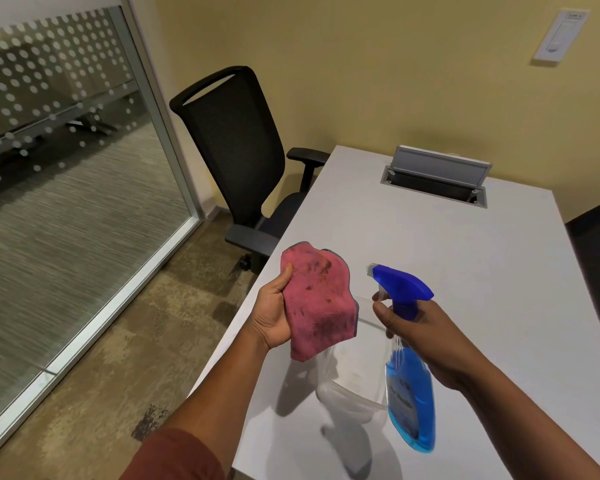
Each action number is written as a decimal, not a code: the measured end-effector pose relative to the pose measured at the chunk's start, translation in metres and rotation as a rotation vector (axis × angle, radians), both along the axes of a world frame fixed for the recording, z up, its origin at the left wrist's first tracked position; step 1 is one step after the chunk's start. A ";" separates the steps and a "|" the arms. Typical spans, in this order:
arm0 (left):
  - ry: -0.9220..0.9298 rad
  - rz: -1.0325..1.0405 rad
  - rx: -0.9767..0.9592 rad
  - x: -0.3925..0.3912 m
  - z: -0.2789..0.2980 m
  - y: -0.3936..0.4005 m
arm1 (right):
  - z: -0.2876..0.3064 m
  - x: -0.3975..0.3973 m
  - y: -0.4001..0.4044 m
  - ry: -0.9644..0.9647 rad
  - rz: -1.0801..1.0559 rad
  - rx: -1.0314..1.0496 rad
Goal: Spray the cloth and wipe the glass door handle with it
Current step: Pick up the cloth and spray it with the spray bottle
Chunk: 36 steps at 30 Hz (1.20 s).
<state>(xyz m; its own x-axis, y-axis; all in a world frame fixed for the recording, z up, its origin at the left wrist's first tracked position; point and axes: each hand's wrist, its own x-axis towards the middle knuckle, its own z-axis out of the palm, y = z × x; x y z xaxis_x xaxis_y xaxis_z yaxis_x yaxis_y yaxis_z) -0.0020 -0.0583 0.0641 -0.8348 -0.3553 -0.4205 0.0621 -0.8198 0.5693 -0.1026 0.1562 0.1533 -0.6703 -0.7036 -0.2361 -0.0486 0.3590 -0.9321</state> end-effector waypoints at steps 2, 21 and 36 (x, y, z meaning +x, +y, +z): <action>-0.018 -0.003 -0.006 0.000 -0.002 0.000 | 0.001 0.004 -0.001 -0.008 0.013 -0.008; -0.012 0.036 -0.014 0.001 -0.003 -0.005 | -0.012 0.022 0.009 -0.016 0.011 0.035; -0.052 -0.076 -0.043 -0.003 -0.006 -0.002 | 0.004 0.022 -0.019 -0.025 0.051 -0.103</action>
<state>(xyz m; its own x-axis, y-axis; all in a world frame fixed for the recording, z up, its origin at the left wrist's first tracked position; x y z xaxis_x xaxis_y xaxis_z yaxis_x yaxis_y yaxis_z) -0.0052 -0.0605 0.0577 -0.8376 -0.3102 -0.4497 -0.0300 -0.7959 0.6047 -0.0809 0.1373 0.1573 -0.6279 -0.7579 -0.1769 -0.0411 0.2593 -0.9649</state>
